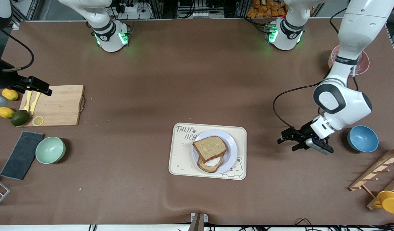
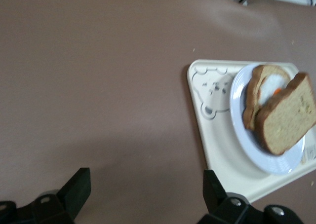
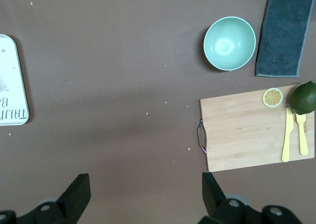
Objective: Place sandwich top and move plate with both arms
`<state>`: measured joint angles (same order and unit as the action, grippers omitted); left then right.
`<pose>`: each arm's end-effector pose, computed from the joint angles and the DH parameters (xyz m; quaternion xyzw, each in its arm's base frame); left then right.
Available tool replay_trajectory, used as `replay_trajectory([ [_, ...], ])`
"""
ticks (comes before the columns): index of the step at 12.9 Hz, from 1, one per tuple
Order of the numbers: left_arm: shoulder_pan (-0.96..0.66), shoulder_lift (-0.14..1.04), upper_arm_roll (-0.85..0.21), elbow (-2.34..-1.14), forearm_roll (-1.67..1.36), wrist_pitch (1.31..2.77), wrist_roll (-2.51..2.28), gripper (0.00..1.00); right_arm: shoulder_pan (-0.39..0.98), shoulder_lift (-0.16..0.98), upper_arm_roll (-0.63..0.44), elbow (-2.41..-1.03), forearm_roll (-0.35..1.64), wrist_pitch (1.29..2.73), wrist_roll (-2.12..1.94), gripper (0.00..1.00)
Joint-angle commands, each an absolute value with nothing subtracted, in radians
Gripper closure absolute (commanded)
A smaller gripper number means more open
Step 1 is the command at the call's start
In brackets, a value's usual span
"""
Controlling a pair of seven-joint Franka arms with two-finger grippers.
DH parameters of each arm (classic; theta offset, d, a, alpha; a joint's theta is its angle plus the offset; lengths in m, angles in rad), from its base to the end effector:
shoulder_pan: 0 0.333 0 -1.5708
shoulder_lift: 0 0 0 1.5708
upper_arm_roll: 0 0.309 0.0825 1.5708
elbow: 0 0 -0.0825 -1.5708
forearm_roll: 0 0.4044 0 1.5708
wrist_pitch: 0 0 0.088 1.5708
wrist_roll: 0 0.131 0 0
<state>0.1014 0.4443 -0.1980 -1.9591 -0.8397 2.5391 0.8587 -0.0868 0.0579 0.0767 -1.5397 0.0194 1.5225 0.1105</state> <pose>0.6439 -0.0610 0.2209 0.9473 -0.1195 0.1594 0.2510 0.5846 -0.0044 0.5712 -0.9974 0.0601 0.0380 0.0100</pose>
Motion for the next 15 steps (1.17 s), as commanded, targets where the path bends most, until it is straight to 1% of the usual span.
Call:
replay_trajectory([
  [1, 0.049, 0.335, -0.100, -1.990, -0.688, 2.381, 0.763, 0.00, -0.100, 0.058, 0.086, -1.536, 0.006, 1.520, 0.097, 0.00],
  [4, 0.057, 0.243, -0.091, -1.950, -0.436, 2.226, 0.574, 0.00, -0.101, 0.058, 0.086, -1.536, 0.012, 1.517, 0.097, 0.00],
  [9, 0.014, 0.063, -0.040, -1.885, -0.260, 1.978, 0.379, 0.00, -0.103, 0.058, 0.086, -1.534, 0.014, 1.513, 0.097, 0.00],
  [10, -0.017, 0.049, -0.016, -1.846, -0.227, 1.900, 0.336, 0.00, -0.103, 0.058, 0.086, -1.535, 0.014, 1.514, 0.097, 0.00],
  [12, -0.049, 0.048, 0.011, -1.700, -0.145, 1.736, 0.258, 0.00, -0.103, 0.058, 0.086, -1.536, 0.014, 1.513, 0.097, 0.00],
  [15, -0.077, 0.045, 0.028, -1.557, -0.112, 1.574, 0.103, 0.00, -0.103, 0.058, 0.086, -1.536, 0.014, 1.514, 0.097, 0.00],
])
